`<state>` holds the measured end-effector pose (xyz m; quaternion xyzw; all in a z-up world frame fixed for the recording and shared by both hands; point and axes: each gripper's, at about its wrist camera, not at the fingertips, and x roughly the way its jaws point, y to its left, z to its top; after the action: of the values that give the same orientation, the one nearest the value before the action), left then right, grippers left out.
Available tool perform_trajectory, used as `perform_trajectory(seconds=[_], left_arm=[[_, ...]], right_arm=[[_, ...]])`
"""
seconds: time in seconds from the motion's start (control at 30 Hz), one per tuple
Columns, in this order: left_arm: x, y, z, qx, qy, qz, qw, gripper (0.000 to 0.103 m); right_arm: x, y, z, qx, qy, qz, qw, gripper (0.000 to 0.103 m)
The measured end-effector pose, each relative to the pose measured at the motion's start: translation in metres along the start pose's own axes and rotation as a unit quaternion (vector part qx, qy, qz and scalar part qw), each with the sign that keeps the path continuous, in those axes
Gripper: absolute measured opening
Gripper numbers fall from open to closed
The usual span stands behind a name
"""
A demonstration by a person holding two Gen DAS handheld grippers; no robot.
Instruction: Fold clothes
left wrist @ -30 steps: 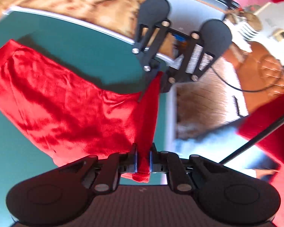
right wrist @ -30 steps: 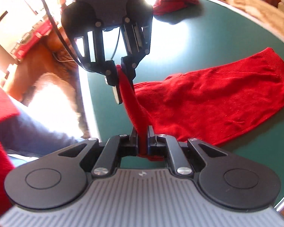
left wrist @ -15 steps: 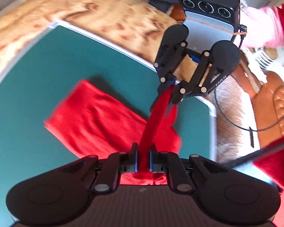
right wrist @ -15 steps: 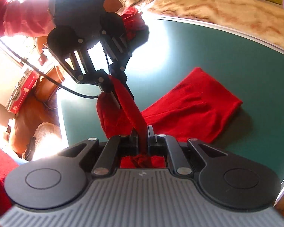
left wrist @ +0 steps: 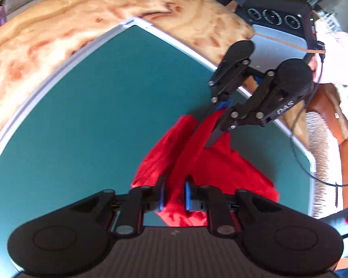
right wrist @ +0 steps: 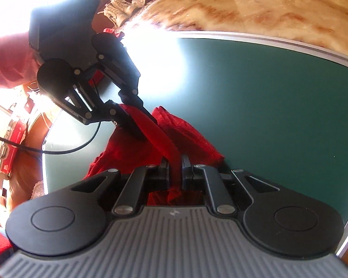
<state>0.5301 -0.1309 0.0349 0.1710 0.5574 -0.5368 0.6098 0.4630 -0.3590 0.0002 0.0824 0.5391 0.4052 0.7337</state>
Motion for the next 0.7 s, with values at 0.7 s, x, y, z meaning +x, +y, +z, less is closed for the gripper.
perform_trajectory(seconds=[0.7], left_arm=[[-0.026, -0.045, -0.030, -0.015, -0.100, 0.081, 0.9916, 0.047]], right_arm=[[-0.007, 0.062, -0.014, -0.095, -0.055, -0.111, 0.988, 0.044]])
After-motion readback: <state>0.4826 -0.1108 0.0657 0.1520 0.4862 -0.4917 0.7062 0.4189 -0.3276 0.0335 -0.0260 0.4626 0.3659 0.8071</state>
